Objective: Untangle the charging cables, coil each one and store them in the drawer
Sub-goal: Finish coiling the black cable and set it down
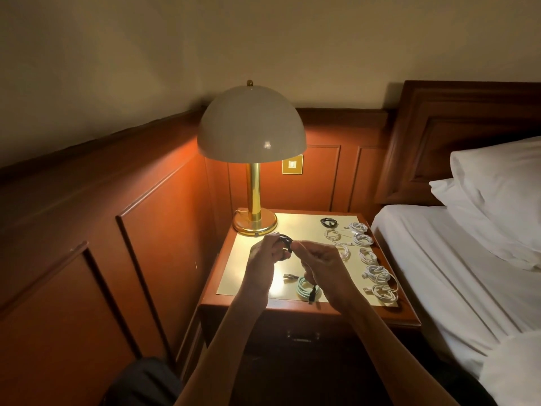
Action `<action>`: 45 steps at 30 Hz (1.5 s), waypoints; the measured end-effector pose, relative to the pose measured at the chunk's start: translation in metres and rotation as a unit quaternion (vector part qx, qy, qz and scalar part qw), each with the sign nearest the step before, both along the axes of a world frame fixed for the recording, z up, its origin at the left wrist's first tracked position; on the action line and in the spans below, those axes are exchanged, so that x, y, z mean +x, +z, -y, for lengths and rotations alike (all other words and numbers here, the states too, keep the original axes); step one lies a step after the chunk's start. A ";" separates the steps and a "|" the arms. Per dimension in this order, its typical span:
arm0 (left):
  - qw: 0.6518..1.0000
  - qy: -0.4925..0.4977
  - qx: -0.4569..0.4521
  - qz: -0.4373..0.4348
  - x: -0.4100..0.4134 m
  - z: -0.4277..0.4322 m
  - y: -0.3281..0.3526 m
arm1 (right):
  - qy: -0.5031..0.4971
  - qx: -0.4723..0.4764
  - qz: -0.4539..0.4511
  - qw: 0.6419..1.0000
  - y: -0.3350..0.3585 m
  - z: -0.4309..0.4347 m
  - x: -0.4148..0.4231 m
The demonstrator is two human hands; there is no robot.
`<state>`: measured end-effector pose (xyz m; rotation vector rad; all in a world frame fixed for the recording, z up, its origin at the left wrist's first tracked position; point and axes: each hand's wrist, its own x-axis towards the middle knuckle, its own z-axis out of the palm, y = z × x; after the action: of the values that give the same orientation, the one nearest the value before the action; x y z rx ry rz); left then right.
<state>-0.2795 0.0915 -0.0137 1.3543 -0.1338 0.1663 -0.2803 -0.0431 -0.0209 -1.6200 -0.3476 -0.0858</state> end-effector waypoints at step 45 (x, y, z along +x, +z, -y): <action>0.948 0.027 0.282 0.145 0.005 -0.020 -0.038 | -0.009 -0.307 0.254 0.917 0.001 0.025 0.023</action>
<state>-0.2742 0.1111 -0.0521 1.9012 -0.4152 0.3964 -0.2577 -0.0685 -0.0198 -2.2168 -0.8211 -0.4566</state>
